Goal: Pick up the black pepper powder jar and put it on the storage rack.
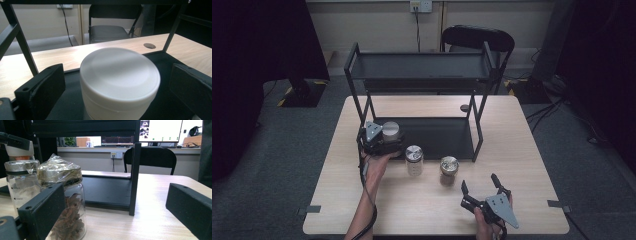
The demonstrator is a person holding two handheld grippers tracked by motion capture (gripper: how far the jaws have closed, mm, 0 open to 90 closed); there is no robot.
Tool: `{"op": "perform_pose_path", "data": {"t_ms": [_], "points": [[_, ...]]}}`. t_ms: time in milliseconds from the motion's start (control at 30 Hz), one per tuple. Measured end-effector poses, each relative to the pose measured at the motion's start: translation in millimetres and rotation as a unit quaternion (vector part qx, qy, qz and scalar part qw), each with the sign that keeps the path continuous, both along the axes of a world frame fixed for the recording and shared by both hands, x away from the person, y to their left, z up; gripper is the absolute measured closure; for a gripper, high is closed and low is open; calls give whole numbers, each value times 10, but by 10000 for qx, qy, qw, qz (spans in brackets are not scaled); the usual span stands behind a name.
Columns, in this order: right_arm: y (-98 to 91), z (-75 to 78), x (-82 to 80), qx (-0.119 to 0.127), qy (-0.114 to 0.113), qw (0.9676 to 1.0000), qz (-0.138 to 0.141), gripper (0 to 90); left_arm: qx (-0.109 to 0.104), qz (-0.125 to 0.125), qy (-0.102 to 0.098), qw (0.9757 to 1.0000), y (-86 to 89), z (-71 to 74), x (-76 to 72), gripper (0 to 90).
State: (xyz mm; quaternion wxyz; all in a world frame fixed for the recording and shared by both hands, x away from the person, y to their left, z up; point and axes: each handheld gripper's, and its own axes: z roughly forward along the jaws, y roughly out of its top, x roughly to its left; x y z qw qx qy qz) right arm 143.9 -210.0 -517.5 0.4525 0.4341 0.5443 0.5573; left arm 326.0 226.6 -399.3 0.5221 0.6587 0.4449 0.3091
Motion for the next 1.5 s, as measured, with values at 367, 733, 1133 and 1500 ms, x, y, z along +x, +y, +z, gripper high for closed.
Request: {"op": "perform_pose_path", "data": {"t_ms": [367,733,1133,1500], "points": [[1,0,0,1,1,10000,-1,15,-134,-84,-154,9998,40,68,-51,0],[-6,1,1,-2,1,10000,18,15,-157,-85,-364,9992,46,93,-140,0],[-6,0,1,-1,1,10000,19,15,-210,-62,-568,9981,81,119,-276,0],[-6,1,1,-3,1,10000,19,15,-240,-90,-736,9970,109,141,-397,0]]}}
